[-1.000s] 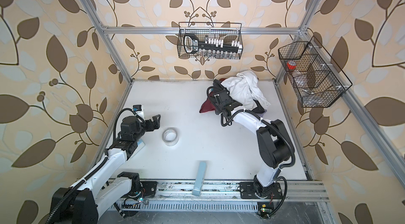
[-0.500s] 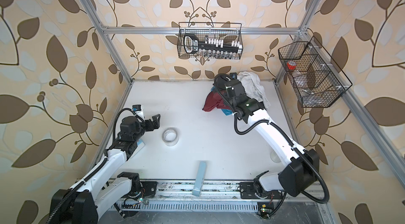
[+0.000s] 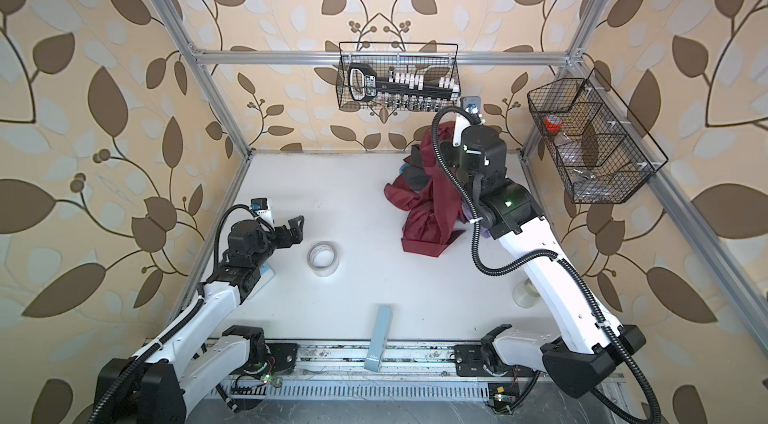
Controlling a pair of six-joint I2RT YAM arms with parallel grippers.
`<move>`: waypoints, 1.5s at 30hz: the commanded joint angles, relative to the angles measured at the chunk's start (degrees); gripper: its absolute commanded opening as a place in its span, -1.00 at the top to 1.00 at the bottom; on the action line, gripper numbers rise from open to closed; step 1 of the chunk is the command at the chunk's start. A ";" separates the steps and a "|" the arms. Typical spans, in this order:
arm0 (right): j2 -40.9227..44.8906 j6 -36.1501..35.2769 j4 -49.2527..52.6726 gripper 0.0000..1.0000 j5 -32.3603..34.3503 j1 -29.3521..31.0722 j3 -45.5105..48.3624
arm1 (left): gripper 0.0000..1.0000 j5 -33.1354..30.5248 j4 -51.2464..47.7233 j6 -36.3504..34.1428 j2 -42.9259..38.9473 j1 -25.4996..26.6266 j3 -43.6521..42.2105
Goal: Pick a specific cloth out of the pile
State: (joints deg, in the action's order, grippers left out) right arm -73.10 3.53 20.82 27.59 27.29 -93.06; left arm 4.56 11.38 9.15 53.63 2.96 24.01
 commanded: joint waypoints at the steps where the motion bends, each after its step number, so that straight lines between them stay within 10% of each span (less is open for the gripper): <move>1: -1.07 -2.83 -8.11 1.00 -2.66 0.31 -7.18 | -0.98 1.76 2.24 0.26 -0.71 -0.06 -0.45; 18: -19.92 -7.07 -14.57 1.00 -11.11 0.61 -47.50 | -0.98 2.39 2.51 0.08 0.07 -0.04 0.03; 31: -12.98 -16.79 -22.39 1.00 -2.74 0.13 -25.45 | -0.98 3.75 2.79 0.44 0.51 -0.06 0.16; 45: -31.28 -13.45 -8.70 1.00 -3.73 -6.61 -18.08 | -0.98 3.81 2.98 0.30 2.17 -0.06 0.52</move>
State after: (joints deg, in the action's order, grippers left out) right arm -106.37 -11.79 10.79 24.43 20.25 -112.07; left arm 7.42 12.19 9.26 55.40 2.96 24.01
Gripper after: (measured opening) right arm 0.048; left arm 0.989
